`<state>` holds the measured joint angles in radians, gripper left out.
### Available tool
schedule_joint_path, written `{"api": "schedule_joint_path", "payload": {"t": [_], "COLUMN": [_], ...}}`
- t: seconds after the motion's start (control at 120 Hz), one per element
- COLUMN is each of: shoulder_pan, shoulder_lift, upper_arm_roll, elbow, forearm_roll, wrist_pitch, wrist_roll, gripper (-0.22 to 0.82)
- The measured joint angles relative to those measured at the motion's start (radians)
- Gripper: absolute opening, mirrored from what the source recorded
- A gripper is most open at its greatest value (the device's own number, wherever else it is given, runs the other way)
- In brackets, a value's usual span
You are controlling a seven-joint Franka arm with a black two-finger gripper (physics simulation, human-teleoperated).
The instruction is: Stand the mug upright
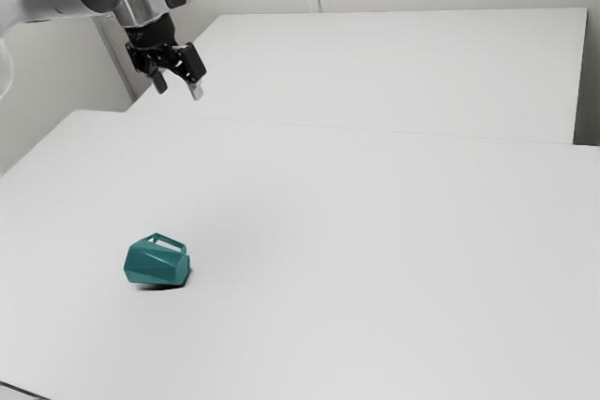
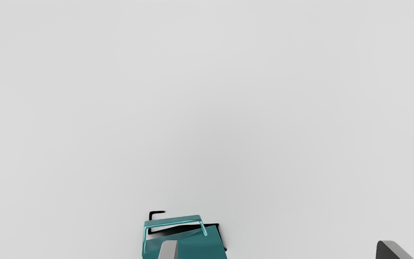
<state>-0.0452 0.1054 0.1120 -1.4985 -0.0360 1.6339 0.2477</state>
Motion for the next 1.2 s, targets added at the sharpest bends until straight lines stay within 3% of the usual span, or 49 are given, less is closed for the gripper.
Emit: {"api": "schedule_joint_path", "payload": {"t": [0.325, 0.467, 0.617, 0.792, 1.042, 1.2], "shoulder_pan": [0.005, 0.024, 0.011, 0.090, 0.135, 0.172], "shoulder_lift": [-0.006, -0.081, -0.172, -0.208, -0.197, -0.108], "upper_arm_roll": [0.002, 0.012, 0.108, 0.240, 0.336, 0.365], "elbow": [-0.024, -0.121, -0.263, -0.372, -0.491, -0.515], "forearm_roll": [0.000, -0.048, -0.178, -0.304, -0.406, -0.448], "wrist_pitch": [0.007, 0.012, 0.014, 0.011, -0.004, -0.025], "wrist_roll": [0.017, 0.022, 0.065, 0.173, 0.357, 0.473], "gripper": [0.60, 0.60, 0.60, 0.60, 0.60, 0.60]}}
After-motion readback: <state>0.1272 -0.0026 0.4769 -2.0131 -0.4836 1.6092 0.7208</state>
